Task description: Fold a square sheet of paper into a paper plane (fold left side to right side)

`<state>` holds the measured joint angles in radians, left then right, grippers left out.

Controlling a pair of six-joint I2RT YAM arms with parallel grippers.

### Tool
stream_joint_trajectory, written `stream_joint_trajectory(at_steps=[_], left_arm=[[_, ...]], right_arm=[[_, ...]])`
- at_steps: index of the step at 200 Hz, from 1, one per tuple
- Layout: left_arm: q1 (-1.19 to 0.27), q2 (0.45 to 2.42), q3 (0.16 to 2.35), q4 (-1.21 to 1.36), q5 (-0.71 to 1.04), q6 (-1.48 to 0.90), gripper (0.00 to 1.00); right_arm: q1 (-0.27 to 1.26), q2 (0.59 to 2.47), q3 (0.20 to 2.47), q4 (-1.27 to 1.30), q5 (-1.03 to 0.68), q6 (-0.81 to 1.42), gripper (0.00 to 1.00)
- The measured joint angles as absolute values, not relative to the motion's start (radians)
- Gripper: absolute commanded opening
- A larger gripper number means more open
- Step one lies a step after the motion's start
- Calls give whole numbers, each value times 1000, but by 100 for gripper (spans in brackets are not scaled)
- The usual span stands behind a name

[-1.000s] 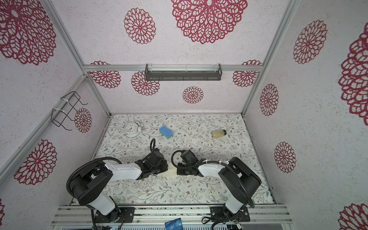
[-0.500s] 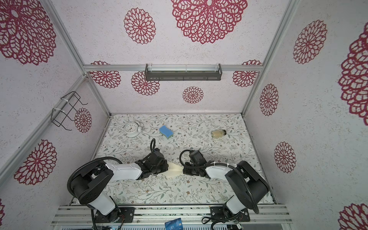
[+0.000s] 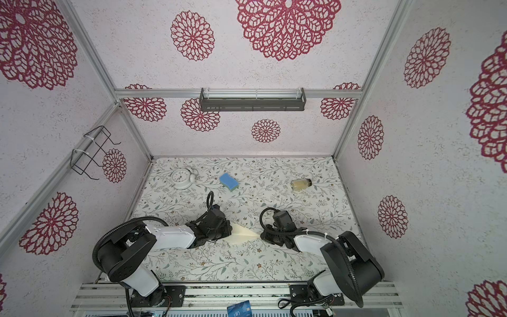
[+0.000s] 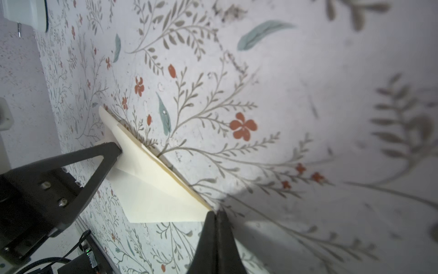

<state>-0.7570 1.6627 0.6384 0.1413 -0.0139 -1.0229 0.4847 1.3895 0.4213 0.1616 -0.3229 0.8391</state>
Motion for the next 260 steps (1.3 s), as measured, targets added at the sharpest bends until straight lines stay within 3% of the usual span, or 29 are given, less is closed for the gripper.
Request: stream_joint_trajectory(at_steps=[82,158,192,260], left_arm=[[-773,1662,651,136,-39,-1022,0],[-834,1708,726,84,-38,-1023,0],[-834,1707,725,84,-40,-1024,0],[-833,1580,588,85,-62,-1061,0]], right_arm=[[421,1275,456,-27,-331,791,0],[570,1487,668,-45,-403,677,0],[602,1573,664,-38,-402,656,0],[597,1571,621,62,-400,654,0]])
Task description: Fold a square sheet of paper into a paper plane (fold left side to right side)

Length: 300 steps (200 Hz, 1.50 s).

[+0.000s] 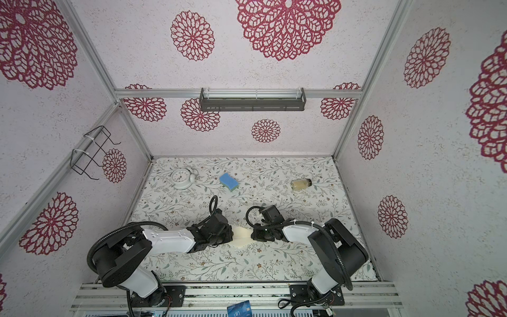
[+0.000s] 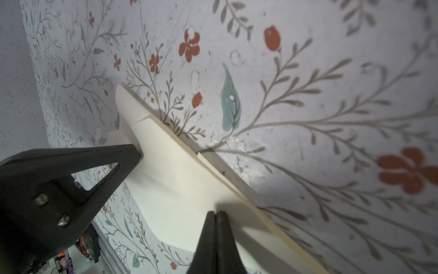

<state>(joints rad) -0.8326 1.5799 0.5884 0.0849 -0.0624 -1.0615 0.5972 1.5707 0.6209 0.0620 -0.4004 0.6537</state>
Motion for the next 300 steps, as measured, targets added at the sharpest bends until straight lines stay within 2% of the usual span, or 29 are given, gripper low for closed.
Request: stream_joint_trajectory(at_steps=[75,128,162,246,300], left_arm=[[-765,1436,406,158,-53,-1153,0],[-677,1404,402,111,-41,-1145,0],[-640,1378,411,60,-43,-1119,0],[-623,1467,511,9,-43,-1024,0],[-622,1549,588,12,-39,-971,0]], right_arm=[[597,1563,611,80,-402,663,0],[585,1478,662,-65,-399,659,0],[517,1435,734,-116,-389,637,0],[473,1699,854,-142,-356,556,0],[493,1655,756,-45,-392,580,0]])
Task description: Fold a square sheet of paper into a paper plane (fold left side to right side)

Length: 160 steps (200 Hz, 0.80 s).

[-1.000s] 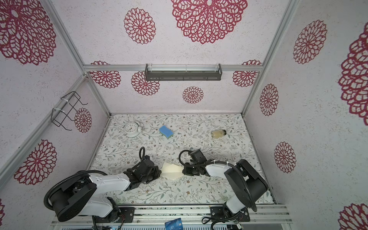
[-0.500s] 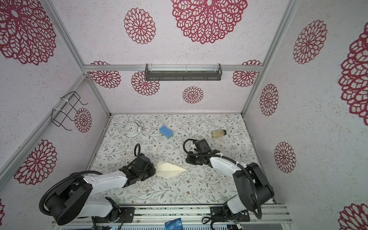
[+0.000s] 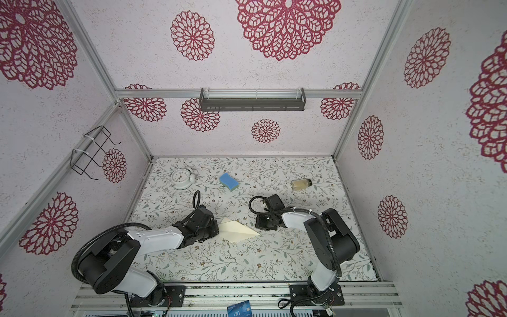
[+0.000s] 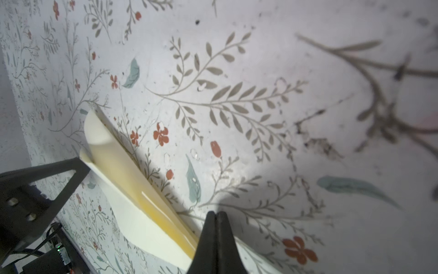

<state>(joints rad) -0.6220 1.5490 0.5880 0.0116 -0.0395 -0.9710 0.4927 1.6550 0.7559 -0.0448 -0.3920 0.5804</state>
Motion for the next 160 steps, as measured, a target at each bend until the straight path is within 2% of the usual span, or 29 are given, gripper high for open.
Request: stream_joint_trajectory(at_steps=[36,76,109,135,145,160], left_arm=[[-621,1624,660,23,-27,-931,0],[-630,1716,754,38,6,-880,0],[-651,1804,855,46,39,-837,0],[-670,1852,918,39,65,-801,0],[-673,1858,929,30,77,-788,0],[-676,1859,936,20,90,-768,0]], right_arm=[[554,1511,580,28,-407,657,0],[665,1250,356,67,-389,790,0],[664,1065,332,-48,-304,811,0],[598,1022,407,-112,-266,765,39],[566,1034,434,-107,-271,744,45],[537,1074,468,-91,-282,706,49]])
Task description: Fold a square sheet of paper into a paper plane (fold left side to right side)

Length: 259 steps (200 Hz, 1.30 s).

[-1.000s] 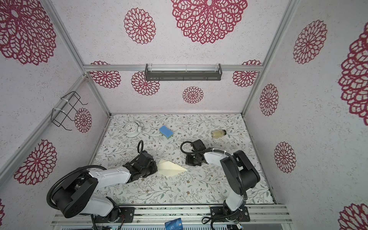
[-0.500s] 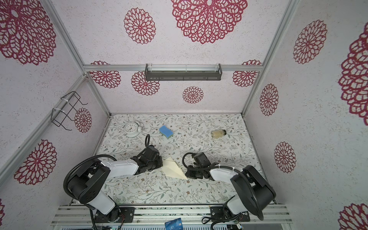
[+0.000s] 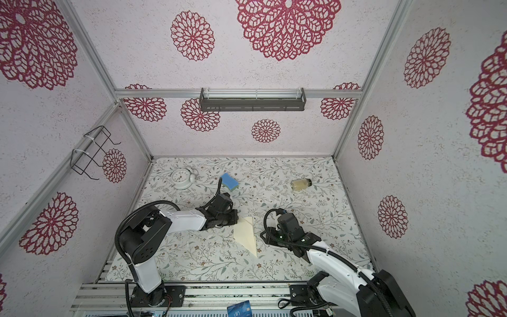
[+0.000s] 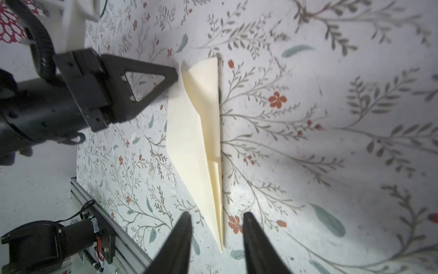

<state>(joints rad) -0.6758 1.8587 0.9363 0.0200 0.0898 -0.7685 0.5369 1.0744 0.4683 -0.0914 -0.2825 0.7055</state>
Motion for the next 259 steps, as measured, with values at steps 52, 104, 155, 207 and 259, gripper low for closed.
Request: stream_joint_trajectory(at_steps=[52,104,155,207,259], left_arm=[[-670,1800,943,-29,94,-726,22],[-624,1575,851,-33,70,-722,41],[-583,1309,635,-46,17,-769,64],[-583,1092,451,-85,-13,-855,82],[-582,978,413,-140,-22,-904,85]], right_arm=[[525,1283,532,48,-378,645,52],[525,1466,567,188,-448,644,51],[525,1504,569,258,-477,646,53],[510,1497,554,278,-478,646,59],[493,1497,528,295,-489,650,54]])
